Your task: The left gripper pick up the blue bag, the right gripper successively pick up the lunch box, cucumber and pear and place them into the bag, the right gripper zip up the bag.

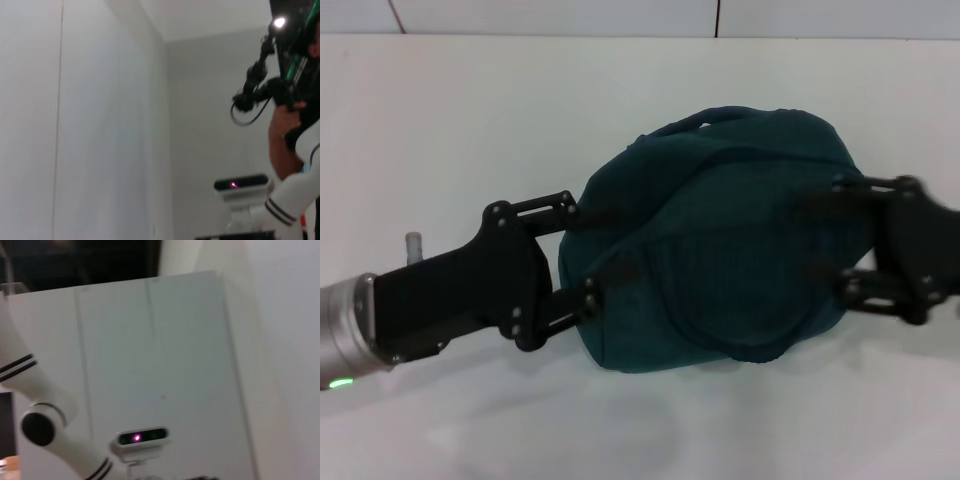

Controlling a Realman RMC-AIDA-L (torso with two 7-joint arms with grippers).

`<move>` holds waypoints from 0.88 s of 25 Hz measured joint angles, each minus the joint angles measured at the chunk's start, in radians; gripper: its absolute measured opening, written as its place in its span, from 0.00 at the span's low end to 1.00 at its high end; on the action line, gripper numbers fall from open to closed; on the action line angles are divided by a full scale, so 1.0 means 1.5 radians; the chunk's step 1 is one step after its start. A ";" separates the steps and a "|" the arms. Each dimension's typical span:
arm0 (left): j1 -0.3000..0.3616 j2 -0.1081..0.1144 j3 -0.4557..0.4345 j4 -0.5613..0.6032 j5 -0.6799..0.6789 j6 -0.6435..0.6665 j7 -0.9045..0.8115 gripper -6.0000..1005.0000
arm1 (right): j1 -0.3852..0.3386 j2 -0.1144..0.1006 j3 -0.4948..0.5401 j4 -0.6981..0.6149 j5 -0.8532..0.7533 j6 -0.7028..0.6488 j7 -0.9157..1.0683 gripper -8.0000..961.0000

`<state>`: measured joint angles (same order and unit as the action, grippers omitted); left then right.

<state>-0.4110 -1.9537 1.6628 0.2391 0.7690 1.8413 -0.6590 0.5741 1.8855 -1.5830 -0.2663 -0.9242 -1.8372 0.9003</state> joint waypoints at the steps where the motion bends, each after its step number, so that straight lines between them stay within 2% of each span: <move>1: -0.001 0.001 0.001 -0.001 0.000 -0.007 -0.002 0.52 | 0.008 0.007 0.000 -0.004 -0.010 0.006 0.001 0.62; 4: -0.001 0.003 -0.001 -0.003 0.000 -0.012 -0.004 0.48 | 0.014 0.023 0.001 -0.036 -0.043 0.045 0.001 0.62; 7: 0.003 0.005 -0.003 -0.004 0.000 -0.013 -0.003 0.48 | -0.004 0.034 0.001 -0.080 -0.053 0.094 0.001 0.62; 22: 0.003 0.005 -0.013 -0.006 -0.003 -0.015 0.007 0.48 | -0.018 0.041 0.004 -0.106 -0.062 0.112 -0.003 0.62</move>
<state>-0.4059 -1.9462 1.6437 0.2301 0.7651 1.8184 -0.6488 0.5464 1.9473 -1.5772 -0.4248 -1.0170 -1.6688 0.8959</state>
